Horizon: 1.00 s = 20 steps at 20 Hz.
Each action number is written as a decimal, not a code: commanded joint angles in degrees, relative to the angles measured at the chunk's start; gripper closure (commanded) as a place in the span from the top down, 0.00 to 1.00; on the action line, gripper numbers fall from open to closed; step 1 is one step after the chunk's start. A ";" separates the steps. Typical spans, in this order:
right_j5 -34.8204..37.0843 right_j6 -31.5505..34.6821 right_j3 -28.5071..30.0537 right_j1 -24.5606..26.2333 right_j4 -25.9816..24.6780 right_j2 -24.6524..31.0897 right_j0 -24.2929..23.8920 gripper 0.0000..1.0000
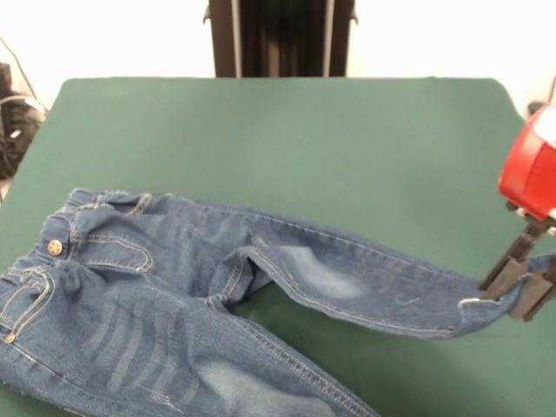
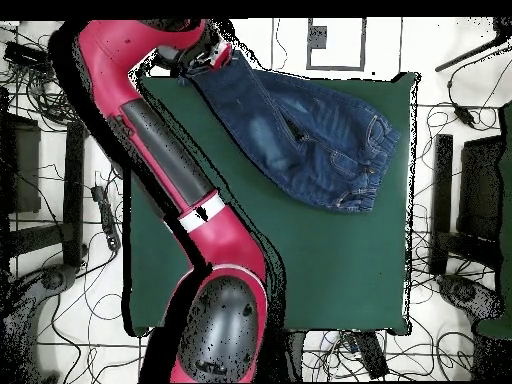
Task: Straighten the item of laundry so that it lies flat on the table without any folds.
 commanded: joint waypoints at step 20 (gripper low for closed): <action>14.08 -19.51 -3.22 1.77 -4.50 -6.97 5.36 0.00</action>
